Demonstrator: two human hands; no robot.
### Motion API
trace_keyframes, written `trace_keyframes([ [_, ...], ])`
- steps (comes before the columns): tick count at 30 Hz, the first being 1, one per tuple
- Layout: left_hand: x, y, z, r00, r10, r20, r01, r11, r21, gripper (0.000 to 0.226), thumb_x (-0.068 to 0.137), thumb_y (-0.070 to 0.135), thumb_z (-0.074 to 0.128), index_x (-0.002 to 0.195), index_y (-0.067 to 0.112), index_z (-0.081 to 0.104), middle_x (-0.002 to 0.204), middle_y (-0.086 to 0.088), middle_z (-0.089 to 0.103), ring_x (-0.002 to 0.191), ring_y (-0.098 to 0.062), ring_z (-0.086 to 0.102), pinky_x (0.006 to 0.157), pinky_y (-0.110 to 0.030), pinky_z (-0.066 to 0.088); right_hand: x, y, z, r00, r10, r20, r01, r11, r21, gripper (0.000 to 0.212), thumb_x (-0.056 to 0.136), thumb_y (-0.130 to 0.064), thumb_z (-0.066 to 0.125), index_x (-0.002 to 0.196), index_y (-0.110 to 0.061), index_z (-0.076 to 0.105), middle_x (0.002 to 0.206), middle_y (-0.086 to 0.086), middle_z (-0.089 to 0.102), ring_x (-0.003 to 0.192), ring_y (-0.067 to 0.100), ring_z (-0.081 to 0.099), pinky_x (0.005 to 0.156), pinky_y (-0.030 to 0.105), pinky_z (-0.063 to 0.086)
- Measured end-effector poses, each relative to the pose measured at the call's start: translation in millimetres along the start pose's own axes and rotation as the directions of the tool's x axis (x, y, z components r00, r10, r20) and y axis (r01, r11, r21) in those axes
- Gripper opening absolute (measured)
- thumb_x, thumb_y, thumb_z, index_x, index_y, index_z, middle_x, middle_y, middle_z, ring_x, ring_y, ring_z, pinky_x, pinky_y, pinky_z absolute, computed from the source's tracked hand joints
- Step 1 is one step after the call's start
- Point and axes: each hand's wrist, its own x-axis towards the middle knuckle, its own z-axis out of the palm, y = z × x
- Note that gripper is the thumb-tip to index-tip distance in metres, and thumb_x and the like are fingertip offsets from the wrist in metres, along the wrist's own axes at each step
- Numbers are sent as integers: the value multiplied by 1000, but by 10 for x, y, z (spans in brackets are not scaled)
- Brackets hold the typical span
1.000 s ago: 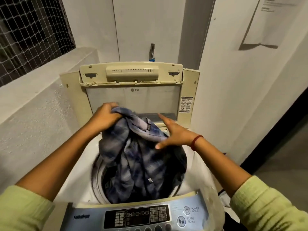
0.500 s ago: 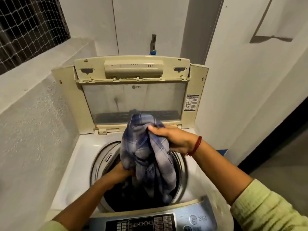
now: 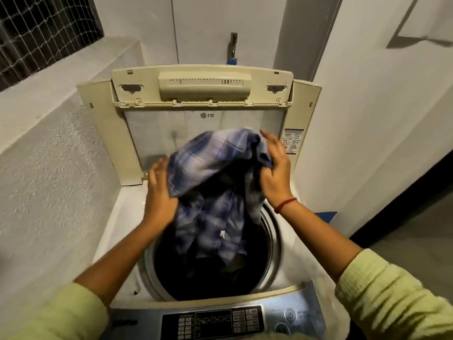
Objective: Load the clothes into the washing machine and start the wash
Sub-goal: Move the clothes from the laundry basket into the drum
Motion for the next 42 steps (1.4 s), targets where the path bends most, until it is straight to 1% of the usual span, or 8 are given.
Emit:
trace_keyframes([
  [3, -634, -586, 395, 849, -96, 520, 15, 987, 158, 57, 81, 14, 52, 134, -2, 39, 138, -23, 45, 125, -35, 47, 108, -36, 33, -554, 249, 63, 908, -28, 419, 89, 988, -125, 59, 76, 1, 42, 133, -14, 49, 133, 3, 51, 126, 17, 44, 113, 26, 29],
  [6, -1067, -750, 521, 207, -490, 847, -96, 851, 516, 50, 91, 31, 41, 136, 8, 38, 142, -14, 44, 117, -21, 51, 105, -31, 36, -1039, 527, 73, 334, 343, 878, 283, 852, -441, 39, 85, -15, 42, 120, -12, 58, 120, 17, 61, 114, 35, 52, 107, 45, 33],
  [9, -1113, -700, 573, -32, -611, 791, -181, 782, 597, 42, 98, 21, 40, 138, 9, 42, 144, -10, 43, 121, -23, 48, 102, -33, 38, -1307, 629, 7, -52, 563, 825, 321, 792, -520, 27, 88, -19, 53, 110, -5, 59, 114, 21, 62, 102, 34, 57, 81, 32, 40],
  [16, -700, -668, 773, 241, -397, 886, -135, 890, 436, 12, 83, 24, 51, 88, 21, 61, 119, -13, 59, 107, -25, 54, 98, -37, 42, -1023, 731, -242, 328, 521, 788, -107, 849, -517, 37, 89, -24, 60, 123, -9, 57, 124, 11, 59, 111, 24, 56, 93, 24, 40],
  [22, -546, 377, 1056, 648, -105, 754, -40, 985, 171, 49, 87, 22, 62, 133, 12, 48, 130, -15, 51, 120, -28, 52, 98, -27, 39, -718, 514, -820, 538, 474, 697, -396, 872, -288, 35, 91, -17, 59, 125, -12, 57, 127, 7, 59, 117, 20, 54, 106, 32, 40],
  [26, -662, 1315, 1259, 747, 133, 652, -90, 991, -99, 49, 89, 21, 60, 135, 18, 43, 135, -10, 43, 123, -25, 47, 96, -22, 34, -614, 362, -1584, 686, 463, 561, -459, 874, -159, 28, 92, -12, 56, 120, -13, 58, 117, 3, 61, 108, 15, 58, 96, 18, 45],
  [32, -1054, 2405, 1709, 644, 357, 676, -170, 929, -329, 48, 89, 26, 59, 134, 23, 43, 136, -5, 40, 127, -17, 40, 98, -17, 26, -955, 535, -2756, 728, 645, 232, -653, 755, -52, 24, 92, -13, 56, 116, -13, 59, 114, 8, 63, 99, 19, 62, 80, 17, 52],
  [42, -1744, 3223, 3611, 327, 32, 945, -41, 999, -20, 44, 91, 27, 54, 132, 14, 47, 142, -15, 35, 134, -31, 34, 113, -35, 29, -2070, 1933, -3856, 381, 924, 39, -920, 383, -82, 26, 93, 1, 50, 115, 13, 56, 105, 21, 59, 94, 24, 53, 76, 18, 53],
])
